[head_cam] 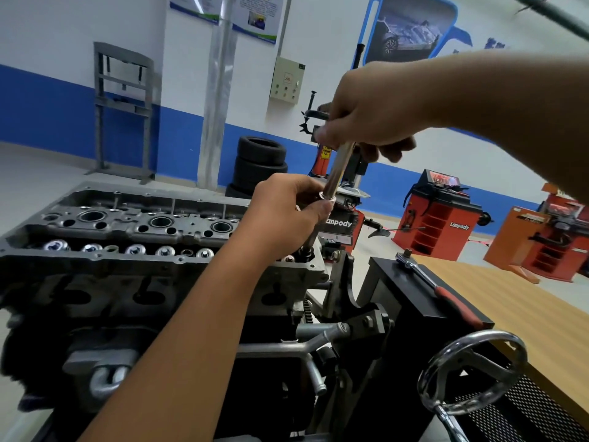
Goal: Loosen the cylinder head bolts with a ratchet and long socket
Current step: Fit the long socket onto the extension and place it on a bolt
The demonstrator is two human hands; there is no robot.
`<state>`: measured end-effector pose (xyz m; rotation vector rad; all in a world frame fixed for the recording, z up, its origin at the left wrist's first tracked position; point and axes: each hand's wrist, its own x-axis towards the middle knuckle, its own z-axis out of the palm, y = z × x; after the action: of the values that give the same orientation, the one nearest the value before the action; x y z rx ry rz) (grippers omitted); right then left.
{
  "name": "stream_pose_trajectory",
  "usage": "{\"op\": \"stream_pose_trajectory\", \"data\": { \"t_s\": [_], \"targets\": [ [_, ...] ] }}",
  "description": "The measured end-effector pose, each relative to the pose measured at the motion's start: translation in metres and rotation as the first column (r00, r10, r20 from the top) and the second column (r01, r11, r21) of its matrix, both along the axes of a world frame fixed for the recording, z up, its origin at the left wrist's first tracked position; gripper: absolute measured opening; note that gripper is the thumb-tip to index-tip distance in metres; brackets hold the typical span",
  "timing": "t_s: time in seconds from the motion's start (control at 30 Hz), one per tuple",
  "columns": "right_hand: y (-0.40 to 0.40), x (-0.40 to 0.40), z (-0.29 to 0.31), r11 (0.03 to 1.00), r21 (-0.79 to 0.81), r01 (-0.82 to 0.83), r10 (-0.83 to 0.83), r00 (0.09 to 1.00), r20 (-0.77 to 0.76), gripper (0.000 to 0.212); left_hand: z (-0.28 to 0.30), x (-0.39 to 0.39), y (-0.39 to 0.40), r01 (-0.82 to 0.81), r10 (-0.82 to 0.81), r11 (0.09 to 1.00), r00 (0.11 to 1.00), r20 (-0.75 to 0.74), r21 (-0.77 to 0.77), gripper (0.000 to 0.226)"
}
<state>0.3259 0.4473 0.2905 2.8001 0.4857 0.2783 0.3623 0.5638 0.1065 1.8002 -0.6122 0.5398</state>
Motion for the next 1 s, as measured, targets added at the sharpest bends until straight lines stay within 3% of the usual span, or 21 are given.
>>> {"op": "stream_pose_trajectory", "data": {
  "t_s": [0.1,0.2,0.27,0.33,0.37,0.47,0.57,0.63,0.7,0.77,0.93,1.0],
  "targets": [
    [0.003,0.002,0.000,0.992,0.039,-0.123,0.123,0.992,-0.001,0.006,0.000,-0.001,0.001,-0.020,0.019,0.999,1.000,0.025,0.029,0.018],
    [0.009,-0.007,0.003,0.986,-0.032,-0.161,0.159,0.986,-0.050,0.022,-0.001,-0.001,0.001,-0.031,0.029,0.999,0.999,0.035,0.043,0.016],
    [0.012,-0.005,-0.001,0.989,-0.122,-0.085,0.079,0.995,-0.055,0.006,-0.002,-0.001,0.000,-0.018,0.017,0.999,1.000,0.013,0.036,0.015],
    [0.012,0.007,-0.002,0.979,-0.203,0.027,-0.026,1.000,0.004,0.030,-0.003,0.000,-0.003,0.003,-0.002,0.999,1.000,-0.005,0.036,0.011],
    [0.012,0.012,-0.001,0.977,-0.205,0.052,-0.053,0.999,0.003,0.031,-0.003,0.000,-0.003,0.009,-0.008,0.999,1.000,-0.009,0.042,0.008],
    [0.014,0.006,0.001,0.982,-0.162,-0.095,0.093,0.995,-0.022,0.006,-0.004,0.000,-0.004,0.030,-0.030,0.998,1.000,-0.007,0.053,0.007],
    [0.015,0.000,0.005,0.957,-0.241,-0.158,0.155,0.987,-0.032,0.020,-0.004,0.001,-0.006,0.027,-0.026,0.998,1.000,-0.002,0.055,0.010],
    [0.014,0.000,0.005,0.930,-0.361,-0.062,0.062,0.998,-0.011,0.019,-0.004,0.003,-0.008,0.021,-0.021,0.999,1.000,-0.012,0.038,0.010],
    [0.013,0.005,0.005,0.884,-0.449,0.130,-0.138,0.990,0.016,0.049,-0.004,0.004,-0.008,0.031,-0.031,0.999,0.999,-0.011,0.030,0.011],
    [0.015,0.009,0.005,0.876,-0.451,0.173,-0.191,0.982,0.005,0.056,-0.003,0.004,-0.006,0.038,-0.038,0.998,0.999,0.002,0.040,0.015],
    [0.025,0.008,0.007,0.801,-0.598,0.012,0.005,1.000,0.026,0.030,-0.001,0.006,-0.001,0.047,-0.046,0.996,0.999,-0.008,0.077,0.017],
    [0.028,0.004,0.006,0.798,-0.601,-0.033,0.062,0.998,0.028,0.034,-0.002,0.008,0.000,0.024,-0.024,0.995,1.000,-0.002,0.096,0.013]
  ]
}}
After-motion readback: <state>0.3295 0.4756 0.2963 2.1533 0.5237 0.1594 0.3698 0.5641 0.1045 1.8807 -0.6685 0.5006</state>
